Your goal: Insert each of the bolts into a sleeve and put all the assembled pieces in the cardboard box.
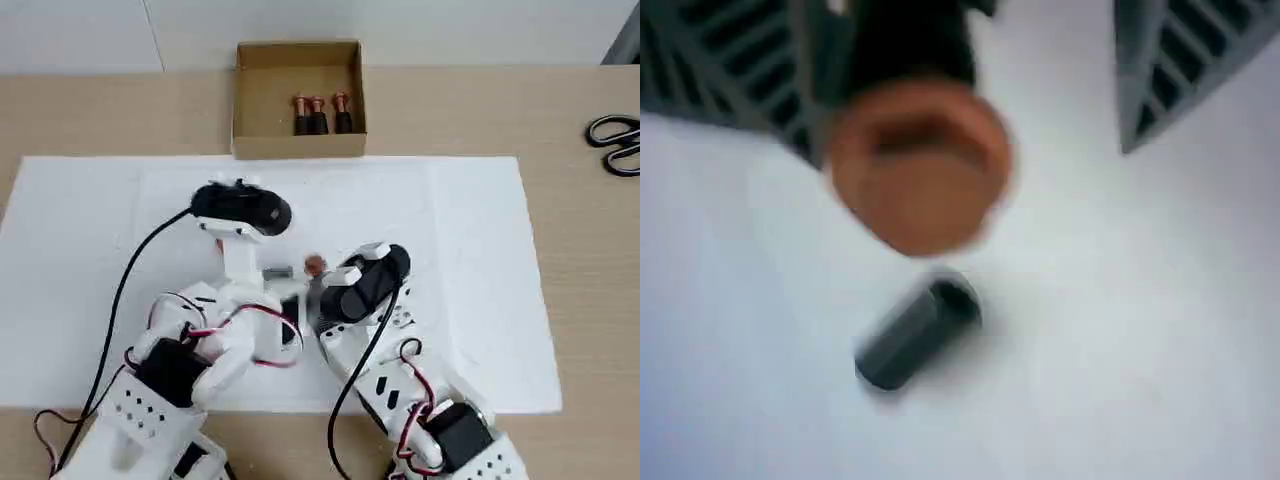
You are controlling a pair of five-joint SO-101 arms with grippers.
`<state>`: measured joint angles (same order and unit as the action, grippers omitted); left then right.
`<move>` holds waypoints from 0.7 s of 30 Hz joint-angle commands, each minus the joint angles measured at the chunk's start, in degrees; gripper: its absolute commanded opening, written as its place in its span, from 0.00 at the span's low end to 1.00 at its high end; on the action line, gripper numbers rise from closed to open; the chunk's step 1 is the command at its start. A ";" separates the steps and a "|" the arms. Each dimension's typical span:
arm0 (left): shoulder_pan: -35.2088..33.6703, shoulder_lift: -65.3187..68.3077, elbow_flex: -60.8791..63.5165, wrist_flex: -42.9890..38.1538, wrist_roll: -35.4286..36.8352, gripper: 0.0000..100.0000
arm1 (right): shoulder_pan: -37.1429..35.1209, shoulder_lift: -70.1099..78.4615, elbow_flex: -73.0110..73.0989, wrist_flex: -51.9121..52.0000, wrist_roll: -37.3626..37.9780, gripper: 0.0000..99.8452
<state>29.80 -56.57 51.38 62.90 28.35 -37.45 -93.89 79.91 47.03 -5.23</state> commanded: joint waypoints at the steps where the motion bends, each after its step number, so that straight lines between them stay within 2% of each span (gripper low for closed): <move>1: -0.26 -0.53 -5.49 2.46 -0.62 0.19 | 0.48 -0.75 -0.88 -1.54 -0.44 0.00; 7: -2.99 -0.53 -12.97 7.30 -0.62 0.19 | 2.33 -0.75 -0.88 -1.54 -0.44 0.00; 15: -18.64 -0.53 -23.96 19.43 -2.11 0.19 | 3.03 -0.75 -1.05 -1.27 -0.35 0.00; 17: -23.82 -0.53 -25.63 22.15 -5.01 0.19 | 6.02 -0.22 -1.67 -0.75 -0.18 0.00; 21: -35.16 -0.44 -25.89 23.82 -13.89 0.19 | 17.80 -0.13 -8.00 7.43 1.32 0.00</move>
<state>1.41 -56.57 27.91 85.93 20.44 -26.99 -93.80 78.59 50.55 -5.23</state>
